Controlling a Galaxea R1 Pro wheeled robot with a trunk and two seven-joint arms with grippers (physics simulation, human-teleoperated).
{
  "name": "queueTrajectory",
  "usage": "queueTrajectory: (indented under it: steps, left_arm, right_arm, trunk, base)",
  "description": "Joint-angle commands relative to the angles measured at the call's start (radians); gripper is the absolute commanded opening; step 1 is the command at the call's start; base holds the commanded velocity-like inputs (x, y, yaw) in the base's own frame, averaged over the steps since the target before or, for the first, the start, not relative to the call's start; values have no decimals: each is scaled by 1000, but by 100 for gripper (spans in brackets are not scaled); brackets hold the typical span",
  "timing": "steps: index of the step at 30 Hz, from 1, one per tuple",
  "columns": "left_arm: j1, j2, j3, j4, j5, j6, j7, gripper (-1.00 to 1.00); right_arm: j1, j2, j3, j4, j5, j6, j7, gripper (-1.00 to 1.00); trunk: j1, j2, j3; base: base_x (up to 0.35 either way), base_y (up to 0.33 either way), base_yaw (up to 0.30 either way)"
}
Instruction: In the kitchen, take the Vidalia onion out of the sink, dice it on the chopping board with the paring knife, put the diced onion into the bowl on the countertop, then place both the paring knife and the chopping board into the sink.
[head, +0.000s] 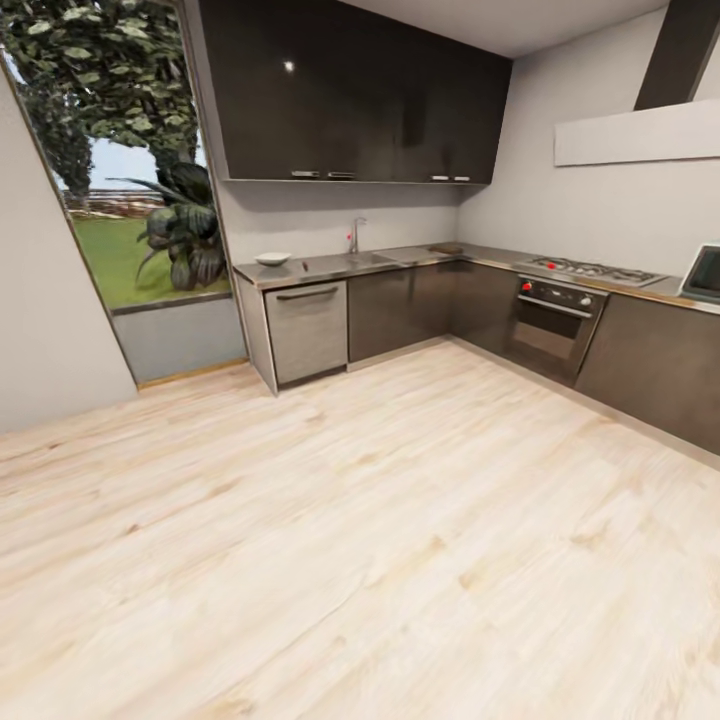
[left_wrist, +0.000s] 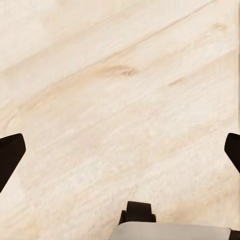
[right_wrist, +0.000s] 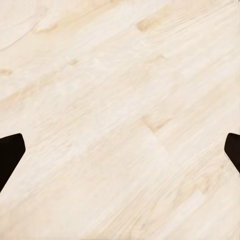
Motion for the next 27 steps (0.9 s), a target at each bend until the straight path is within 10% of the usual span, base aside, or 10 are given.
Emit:
queueTrajectory:
  steps: [1,27]
  left_arm:
    - [0,0,0,0,2,-3,1,100]
    - [0,0,0,0,2,-3,1,100]
  right_arm:
    - [-1,0,0,1,0,-3,-3,100]
    - [-1,0,0,1,0,-3,-3,100]
  trunk:
    - [0,0,-1]
    - [0,0,-1]
  base:
    - [305,-141,0]
    - [305,-141,0]
